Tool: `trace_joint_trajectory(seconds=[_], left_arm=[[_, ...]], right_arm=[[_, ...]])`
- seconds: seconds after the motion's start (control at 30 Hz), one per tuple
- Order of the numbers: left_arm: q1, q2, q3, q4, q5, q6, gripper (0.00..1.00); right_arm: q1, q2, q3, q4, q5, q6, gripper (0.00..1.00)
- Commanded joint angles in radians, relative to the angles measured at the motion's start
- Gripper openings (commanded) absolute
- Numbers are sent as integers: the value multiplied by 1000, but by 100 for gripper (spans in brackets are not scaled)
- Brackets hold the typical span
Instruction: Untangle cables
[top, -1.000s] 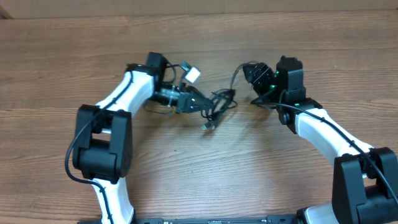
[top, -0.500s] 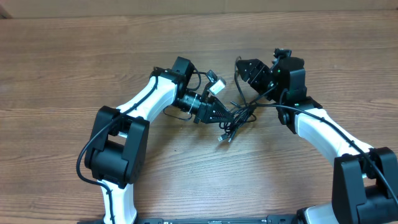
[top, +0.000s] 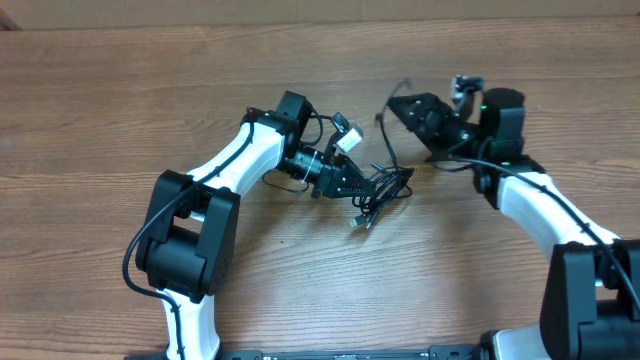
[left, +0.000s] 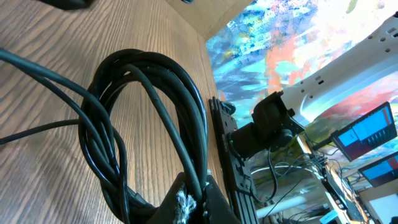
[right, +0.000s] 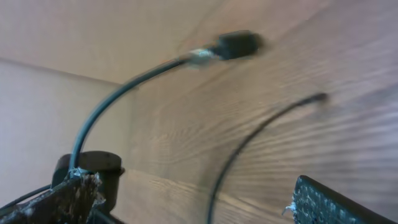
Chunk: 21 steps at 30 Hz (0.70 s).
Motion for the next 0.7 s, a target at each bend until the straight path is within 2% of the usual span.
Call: trace_joint_trajectory(seconds=[0.0,0.07,0.17,0.3,0.53,0.6,0.67], left_arm=[[20,7,4,7,12,-3,4],[28,7,4,7,13,-3,4],[34,7,4,15,13,-23,4],[37,7,4,37,13,-71,4],[37,7,4,44,12,-81,4],[39,7,4,65,-2,-126,4],[47,7,4,97,-36,-189,4]], right_arm=[[-61,-10,0,-140,-89,-24,100],[-79,-10,0,-241,-89,-63,100],[-90,-10,0,-367,-86,-201,100],[-90,-10,0,-466,-80,-326,100],[-90,-10,0,-572,41,-331,100],[-87,-10,0,-656,105,-355,100],[-85,-10,0,-713,110,-414,95]])
